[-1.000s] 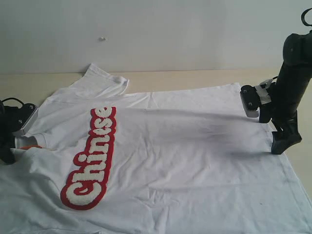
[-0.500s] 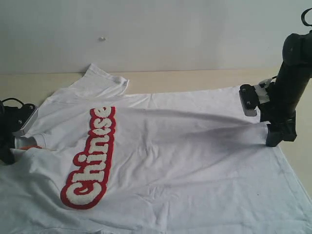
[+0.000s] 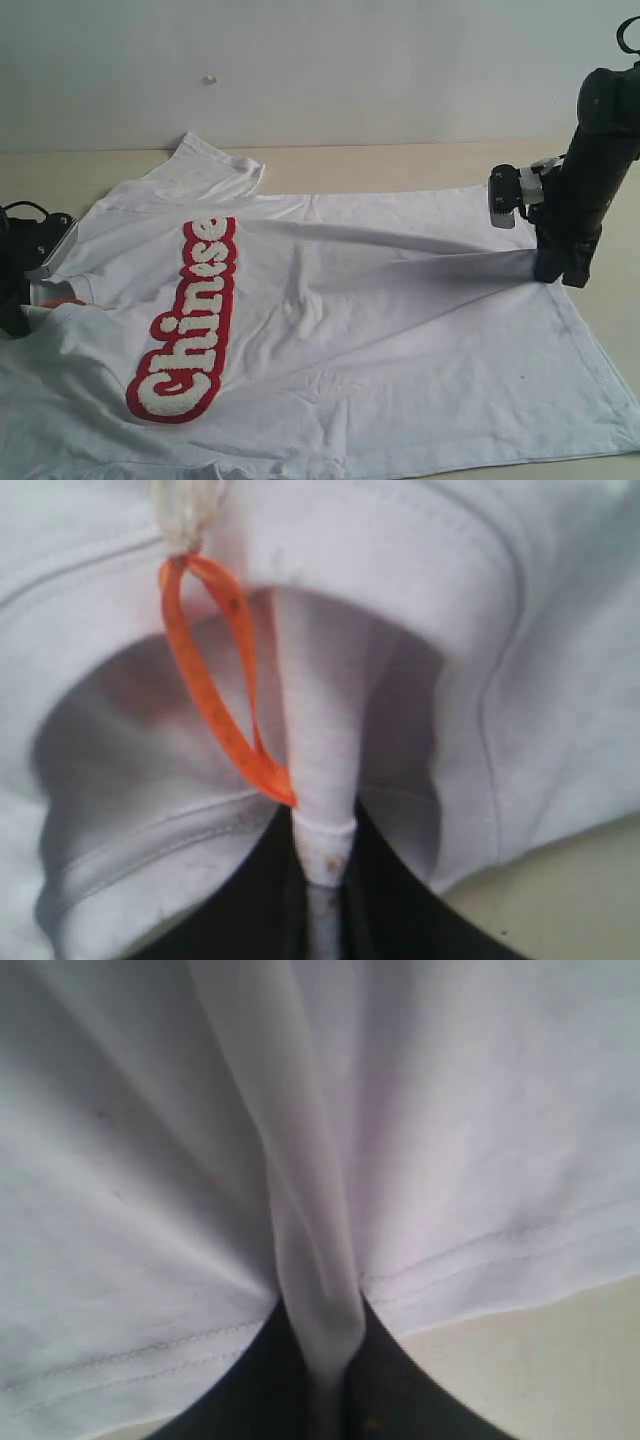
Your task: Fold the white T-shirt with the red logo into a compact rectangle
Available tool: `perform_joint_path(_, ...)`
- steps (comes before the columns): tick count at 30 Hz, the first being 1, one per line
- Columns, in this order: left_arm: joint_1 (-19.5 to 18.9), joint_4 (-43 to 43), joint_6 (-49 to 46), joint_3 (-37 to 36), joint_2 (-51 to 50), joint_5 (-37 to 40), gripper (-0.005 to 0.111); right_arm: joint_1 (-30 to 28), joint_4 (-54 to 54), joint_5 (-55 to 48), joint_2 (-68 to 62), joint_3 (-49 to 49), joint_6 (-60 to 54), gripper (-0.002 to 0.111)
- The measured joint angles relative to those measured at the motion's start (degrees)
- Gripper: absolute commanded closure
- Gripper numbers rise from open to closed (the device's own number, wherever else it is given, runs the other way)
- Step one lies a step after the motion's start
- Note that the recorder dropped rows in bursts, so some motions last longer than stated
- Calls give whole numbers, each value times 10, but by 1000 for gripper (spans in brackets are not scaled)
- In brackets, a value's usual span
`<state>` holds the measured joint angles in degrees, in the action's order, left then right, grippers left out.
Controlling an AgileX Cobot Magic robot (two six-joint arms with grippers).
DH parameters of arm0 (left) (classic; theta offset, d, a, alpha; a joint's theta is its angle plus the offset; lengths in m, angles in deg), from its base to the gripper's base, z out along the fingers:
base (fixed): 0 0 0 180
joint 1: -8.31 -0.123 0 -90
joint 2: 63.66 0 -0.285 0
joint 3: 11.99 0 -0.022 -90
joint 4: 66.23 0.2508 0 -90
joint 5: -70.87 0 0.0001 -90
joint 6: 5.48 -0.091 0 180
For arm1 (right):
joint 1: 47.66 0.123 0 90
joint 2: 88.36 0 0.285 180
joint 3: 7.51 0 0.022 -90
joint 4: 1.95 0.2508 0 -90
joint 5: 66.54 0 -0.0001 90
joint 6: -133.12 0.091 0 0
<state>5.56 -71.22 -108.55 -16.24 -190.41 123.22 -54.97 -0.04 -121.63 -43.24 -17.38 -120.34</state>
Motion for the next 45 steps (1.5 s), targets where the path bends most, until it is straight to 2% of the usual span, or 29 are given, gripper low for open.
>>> perform_joint_path(18, 0, 0, 0, 0, 0, 0, 106, 0, 0, 1, 0, 0, 2, 108)
perform_joint_path(24, 0, 0, 0, 0, 0, 0, 106, 0, 1, 36, 0, 0, 2, 108)
perform_joint_path(33, 0, 0, 0, 0, 0, 0, 106, 0, 1, 43, 0, 0, 59, 108)
perform_joint_path(45, 0, 0, 0, 0, 0, 1, 106, 0, 0, 44, 0, 0, 69, 108)
